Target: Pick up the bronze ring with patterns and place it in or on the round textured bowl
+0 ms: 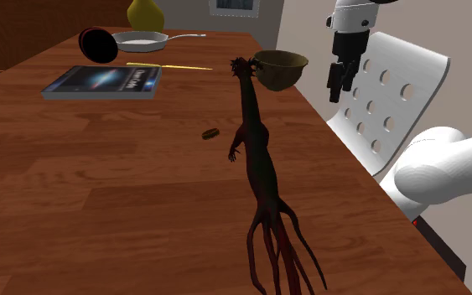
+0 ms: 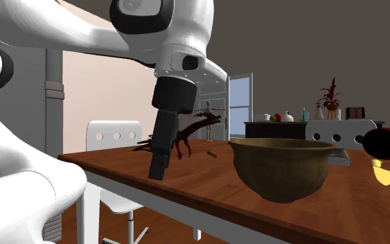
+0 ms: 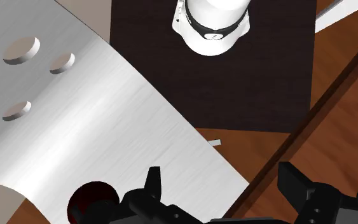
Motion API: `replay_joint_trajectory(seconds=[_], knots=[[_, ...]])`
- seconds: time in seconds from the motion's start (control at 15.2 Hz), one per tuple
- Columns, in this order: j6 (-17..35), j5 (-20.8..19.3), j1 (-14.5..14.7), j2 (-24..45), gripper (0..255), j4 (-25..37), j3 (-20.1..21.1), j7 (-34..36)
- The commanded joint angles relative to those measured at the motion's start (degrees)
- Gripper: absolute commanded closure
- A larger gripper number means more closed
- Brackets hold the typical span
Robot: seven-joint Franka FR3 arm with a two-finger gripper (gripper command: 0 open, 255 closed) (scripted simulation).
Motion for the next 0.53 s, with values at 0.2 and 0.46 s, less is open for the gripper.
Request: replay_joint_trajectory(seconds=[0.2, 0.46], knots=[[1.28, 2.59, 1.60, 1.69, 0, 1.47, 4.27, 4.05], [3.12, 5.33, 3.35, 4.90, 0, 4.29, 9.91, 9.41]])
